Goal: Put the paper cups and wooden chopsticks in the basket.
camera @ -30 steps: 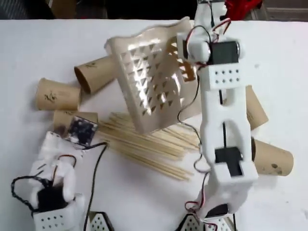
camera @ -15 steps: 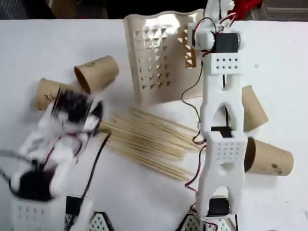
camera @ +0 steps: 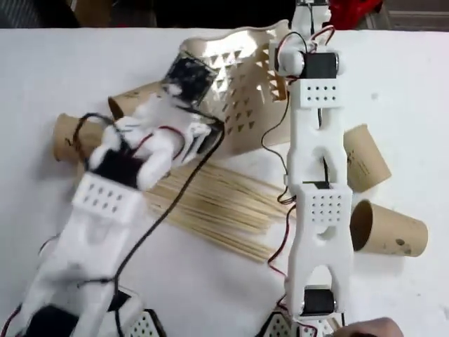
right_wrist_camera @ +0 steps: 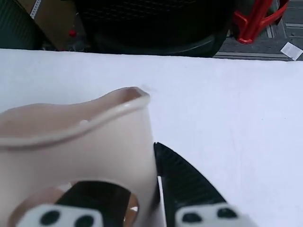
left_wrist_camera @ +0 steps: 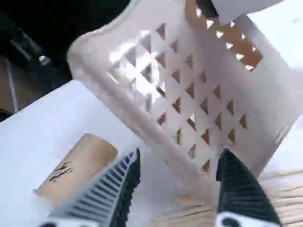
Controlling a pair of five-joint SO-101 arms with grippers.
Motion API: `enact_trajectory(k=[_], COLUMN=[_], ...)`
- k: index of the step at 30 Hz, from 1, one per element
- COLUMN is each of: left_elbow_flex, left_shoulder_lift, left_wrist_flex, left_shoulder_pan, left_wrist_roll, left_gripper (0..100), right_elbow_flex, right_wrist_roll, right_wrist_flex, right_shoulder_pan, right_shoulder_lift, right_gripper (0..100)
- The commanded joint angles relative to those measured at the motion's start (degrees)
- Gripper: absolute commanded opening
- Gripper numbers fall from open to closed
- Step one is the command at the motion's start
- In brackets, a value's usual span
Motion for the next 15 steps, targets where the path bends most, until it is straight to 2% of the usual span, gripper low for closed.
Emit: enact_trajectory(k=[1, 7, 15], left_elbow_flex=[-2.1, -2.7, -13.9], left_shoulder_lift=[11.0, 23.3, 36.6], left_wrist_flex=[-9.4, -20.8, -21.7], left_shoulder_pan=[-1.0, -3.2, -5.0], left_wrist_roll=[0.8, 0.5, 0.8], left_gripper=[26, 26, 26], right_elbow_flex=[-3.3, -3.3, -3.4], right_wrist_roll=[1.3, 1.8, 4.0], right_wrist_flex=[-0.7, 4.5, 13.0], right_shoulder_pan=[-0.1, -0.8, -3.7], right_shoulder_lift=[-3.2, -8.8, -10.5], right_gripper=[1.5, 1.5, 1.5])
